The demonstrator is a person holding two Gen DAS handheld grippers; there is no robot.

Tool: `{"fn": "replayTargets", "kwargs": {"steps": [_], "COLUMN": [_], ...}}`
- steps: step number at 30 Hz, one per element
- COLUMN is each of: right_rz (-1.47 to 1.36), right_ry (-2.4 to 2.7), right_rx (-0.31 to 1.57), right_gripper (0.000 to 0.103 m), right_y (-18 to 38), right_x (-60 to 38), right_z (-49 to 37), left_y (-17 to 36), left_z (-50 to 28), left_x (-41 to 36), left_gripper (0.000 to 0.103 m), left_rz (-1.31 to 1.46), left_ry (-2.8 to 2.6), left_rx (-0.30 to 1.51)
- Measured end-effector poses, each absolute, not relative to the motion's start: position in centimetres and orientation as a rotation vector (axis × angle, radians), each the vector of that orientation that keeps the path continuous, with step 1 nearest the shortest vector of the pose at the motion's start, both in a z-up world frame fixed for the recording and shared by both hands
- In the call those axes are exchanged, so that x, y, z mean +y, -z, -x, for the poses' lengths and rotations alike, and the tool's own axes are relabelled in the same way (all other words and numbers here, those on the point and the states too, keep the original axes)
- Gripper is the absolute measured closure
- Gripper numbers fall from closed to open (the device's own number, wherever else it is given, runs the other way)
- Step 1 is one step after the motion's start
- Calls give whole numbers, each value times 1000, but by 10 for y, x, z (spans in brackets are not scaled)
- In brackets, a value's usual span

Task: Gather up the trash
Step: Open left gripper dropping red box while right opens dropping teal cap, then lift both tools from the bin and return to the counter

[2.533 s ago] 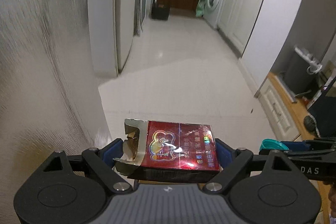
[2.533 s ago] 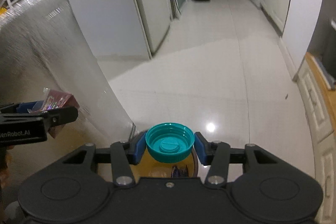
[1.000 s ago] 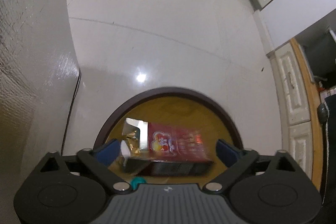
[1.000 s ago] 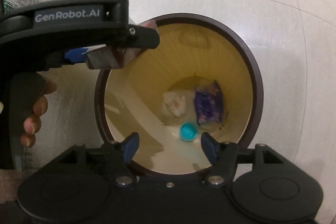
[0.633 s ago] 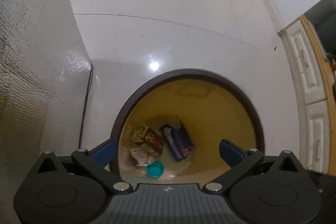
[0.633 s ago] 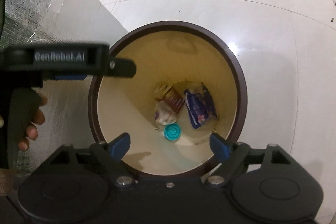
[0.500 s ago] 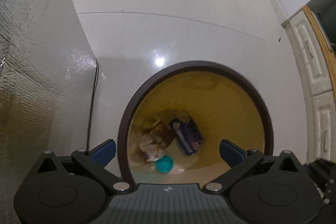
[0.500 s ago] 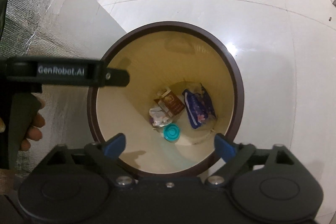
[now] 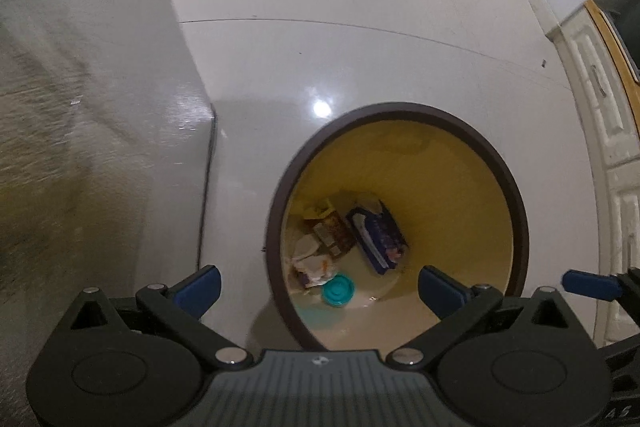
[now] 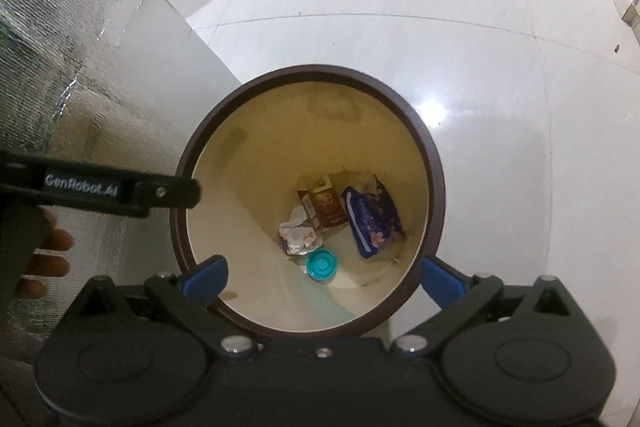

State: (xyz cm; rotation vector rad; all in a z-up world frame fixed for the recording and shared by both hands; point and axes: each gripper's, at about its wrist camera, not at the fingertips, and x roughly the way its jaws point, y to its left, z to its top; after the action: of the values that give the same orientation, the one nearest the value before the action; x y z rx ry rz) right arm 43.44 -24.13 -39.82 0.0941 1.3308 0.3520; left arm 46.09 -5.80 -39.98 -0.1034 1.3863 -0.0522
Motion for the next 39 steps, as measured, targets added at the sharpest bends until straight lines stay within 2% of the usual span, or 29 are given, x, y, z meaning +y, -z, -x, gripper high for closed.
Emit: {"fn": "replayTargets", "kwargs": {"steps": [18,39], "right_rz": [-140,-123], "right_ry": [-309,-281], "right_rx": [1238,1097], "right_gripper": [0,0], "right_y": [330,233], "right_x": [-263,-276], "right_z": [-425,-370], "left_y": [319,229], "left_z": [-418,-348], "left_x": [-40,-43], "left_gripper": [0,0], "left_rz": [73,69], "left_ry": [18,21], "left_rx": [1270,1107]}}
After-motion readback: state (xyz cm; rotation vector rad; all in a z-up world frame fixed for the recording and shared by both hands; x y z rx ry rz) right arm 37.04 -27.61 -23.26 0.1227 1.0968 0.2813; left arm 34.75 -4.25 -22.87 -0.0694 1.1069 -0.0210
